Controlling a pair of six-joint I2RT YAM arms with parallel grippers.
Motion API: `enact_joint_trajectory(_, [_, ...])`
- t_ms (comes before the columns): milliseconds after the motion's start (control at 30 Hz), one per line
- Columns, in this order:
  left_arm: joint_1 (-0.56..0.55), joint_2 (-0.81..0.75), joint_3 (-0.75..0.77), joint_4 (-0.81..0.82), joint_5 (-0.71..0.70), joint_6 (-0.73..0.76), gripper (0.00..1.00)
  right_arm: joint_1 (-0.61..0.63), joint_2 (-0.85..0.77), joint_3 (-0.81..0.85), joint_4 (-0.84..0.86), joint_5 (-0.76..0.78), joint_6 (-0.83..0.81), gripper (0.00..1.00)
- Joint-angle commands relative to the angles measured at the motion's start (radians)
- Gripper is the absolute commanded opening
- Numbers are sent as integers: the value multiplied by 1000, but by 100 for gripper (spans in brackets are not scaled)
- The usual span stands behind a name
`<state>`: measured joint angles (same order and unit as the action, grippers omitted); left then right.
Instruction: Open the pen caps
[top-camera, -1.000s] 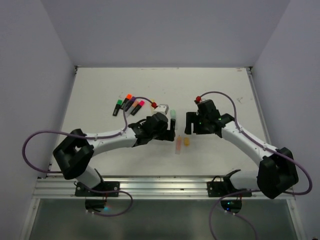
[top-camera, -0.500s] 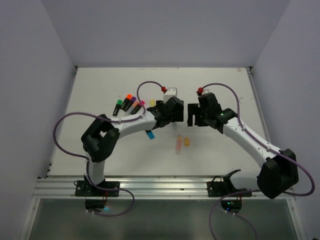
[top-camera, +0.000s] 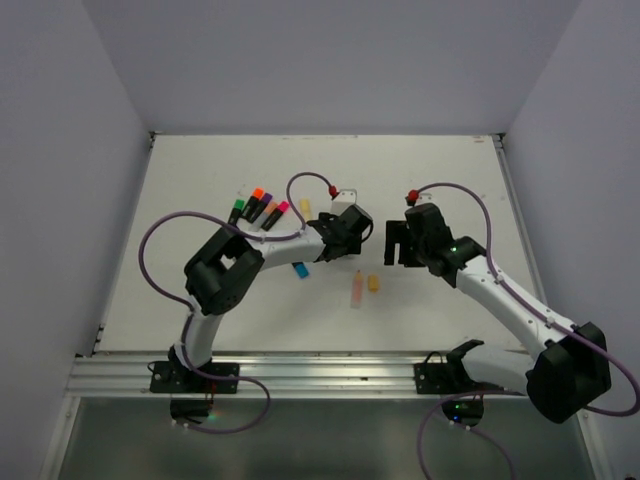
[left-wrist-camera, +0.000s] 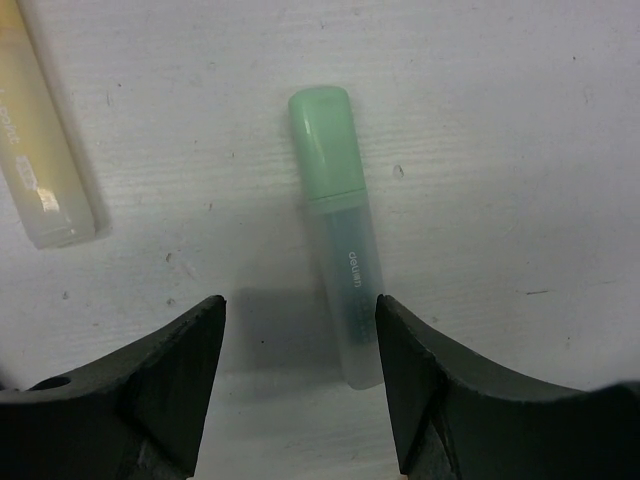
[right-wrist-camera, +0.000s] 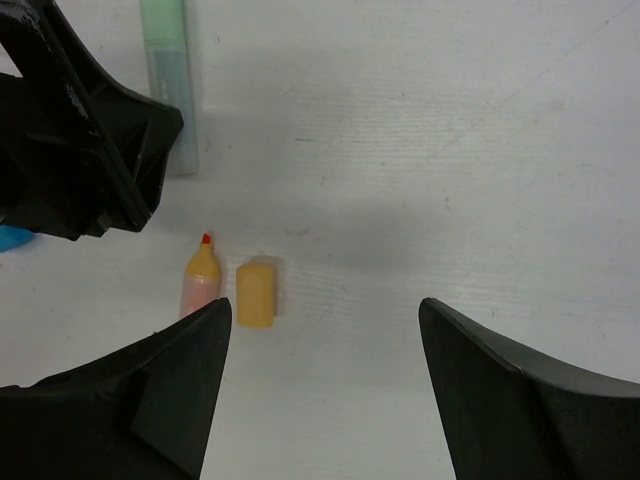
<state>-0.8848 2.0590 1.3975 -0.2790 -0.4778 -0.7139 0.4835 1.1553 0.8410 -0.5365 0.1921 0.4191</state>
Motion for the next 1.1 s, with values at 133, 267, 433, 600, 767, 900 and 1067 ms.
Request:
enact_joint_trajectory(133, [-6,35,31,12,-25,14,64,3,0,-22,63,-6,30,80])
enact_joint_trajectory(267, [-13,35,29,26,-21,13,64,3,3,-29,67,-10,29,81])
enact_joint_trajectory(433, [-25,7,8,50,-41,14,64,3,9,-42,81,-31,30,81])
enact_joint_trajectory(600, [-29,21,8,48,-54,33,64,3,9,-43,87,-34,32,81])
enact_joint_trajectory(767, [-29,53,12,47,-35,25,52,3,7,-48,87,-37,30,81])
enact_joint_trajectory(900, [-29,69,15,50,-24,22,35,3,6,-51,90,-40,30,81])
enact_joint_trajectory(1067, [-29,46,8,47,-22,36,9,3,-5,-56,99,-59,26,81])
